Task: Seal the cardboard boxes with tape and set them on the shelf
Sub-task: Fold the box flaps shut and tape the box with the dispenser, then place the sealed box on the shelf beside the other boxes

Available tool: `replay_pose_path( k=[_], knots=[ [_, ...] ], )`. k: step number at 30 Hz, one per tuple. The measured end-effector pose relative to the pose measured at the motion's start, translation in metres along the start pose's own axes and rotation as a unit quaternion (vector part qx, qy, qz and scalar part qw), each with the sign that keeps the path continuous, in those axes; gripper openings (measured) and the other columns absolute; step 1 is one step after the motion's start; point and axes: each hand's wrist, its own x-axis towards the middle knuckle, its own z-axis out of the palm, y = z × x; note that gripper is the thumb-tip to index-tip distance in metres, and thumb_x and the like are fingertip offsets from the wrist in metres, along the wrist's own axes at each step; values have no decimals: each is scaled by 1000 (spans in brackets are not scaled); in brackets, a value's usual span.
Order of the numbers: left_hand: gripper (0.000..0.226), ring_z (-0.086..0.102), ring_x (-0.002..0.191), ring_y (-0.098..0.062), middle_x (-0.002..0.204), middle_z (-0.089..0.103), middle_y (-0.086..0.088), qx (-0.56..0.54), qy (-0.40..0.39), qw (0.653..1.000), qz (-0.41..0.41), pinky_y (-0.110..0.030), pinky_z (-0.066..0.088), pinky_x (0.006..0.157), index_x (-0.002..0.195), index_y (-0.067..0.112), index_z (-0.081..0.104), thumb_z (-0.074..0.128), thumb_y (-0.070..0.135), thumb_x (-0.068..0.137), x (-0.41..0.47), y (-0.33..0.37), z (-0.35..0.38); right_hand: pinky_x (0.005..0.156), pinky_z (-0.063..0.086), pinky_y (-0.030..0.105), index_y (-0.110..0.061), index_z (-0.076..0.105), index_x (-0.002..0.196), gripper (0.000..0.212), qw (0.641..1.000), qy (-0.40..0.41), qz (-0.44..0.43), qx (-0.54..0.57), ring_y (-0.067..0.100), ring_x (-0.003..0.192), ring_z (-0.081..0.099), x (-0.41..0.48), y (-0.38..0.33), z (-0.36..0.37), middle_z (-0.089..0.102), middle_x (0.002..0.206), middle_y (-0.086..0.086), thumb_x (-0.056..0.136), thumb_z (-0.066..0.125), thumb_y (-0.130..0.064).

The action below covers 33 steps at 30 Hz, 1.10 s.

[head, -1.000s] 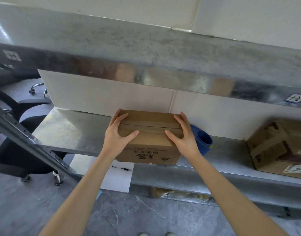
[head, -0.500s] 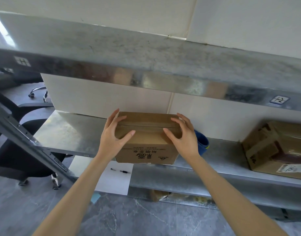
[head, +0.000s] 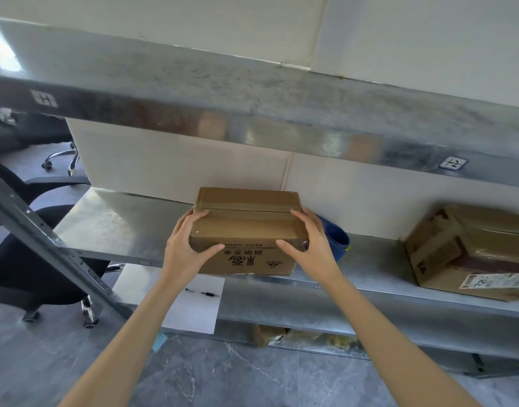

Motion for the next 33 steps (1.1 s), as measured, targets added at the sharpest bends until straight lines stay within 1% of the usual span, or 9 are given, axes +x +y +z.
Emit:
replay_pose_path(
  k=[3,6,10,12,15,20,26,30,33],
  knots=[
    [72,44,118,20,142,52,10,-15,14,1000,-8,-5,39,92,131,32,58,91,22,68,-1,0,-1,105,43,26,-27,43,143,66,996,2,14,90,5,135,41,0,10,-8,45,146,-8,85,71,-43],
    [72,45,118,17,142,51,13,-25,25,999,-31,-1,39,87,131,33,58,90,19,69,-2,-3,-9,102,43,21,-15,48,139,54,995,73,53,42,13,129,49,2,34,-23,52,138,-2,91,68,-30],
    [73,46,125,-4,143,48,15,-32,59,995,-70,-11,42,92,132,38,56,89,18,70,-5,-11,-29,95,45,35,-13,47,138,53,988,54,103,-98,28,121,52,13,72,-38,51,133,10,91,69,-27],
    [73,48,126,-9,143,49,12,-51,78,992,-84,-22,49,95,131,37,56,88,15,70,-7,-14,-36,94,46,38,-14,43,141,58,983,21,131,-129,30,121,51,19,84,-41,49,135,12,92,67,-33],
    [72,50,128,-14,144,49,9,-66,96,989,-95,-26,52,95,129,35,57,88,11,69,-11,-15,-37,93,48,42,-19,35,146,66,972,-36,151,-177,33,120,52,30,97,-45,50,138,12,90,65,-38],
    [73,48,133,-16,147,46,11,-67,110,986,-106,-40,51,103,129,37,58,88,11,68,-14,-16,-33,74,43,31,-30,20,153,73,948,-135,138,-252,33,103,62,37,106,-44,61,129,9,93,61,-38],
    [73,45,134,-13,144,45,18,-74,109,985,-108,-42,50,105,130,37,58,88,13,68,-11,-19,-33,74,55,42,-36,16,150,77,954,-143,154,-212,27,84,61,45,109,-40,63,121,9,90,65,-33],
    [74,45,137,-18,148,46,13,-74,96,987,-104,-51,48,105,127,46,58,89,29,62,-7,-29,-48,66,49,34,-36,13,152,77,950,-141,160,-229,27,79,58,46,95,-19,62,119,10,92,61,-31],
    [73,47,135,-18,144,49,16,-68,89,989,-96,-52,49,103,125,49,58,90,25,64,-1,-37,-69,67,52,36,-36,12,153,76,947,-147,151,-243,29,81,62,47,78,7,64,118,10,94,60,-33]
  ],
)
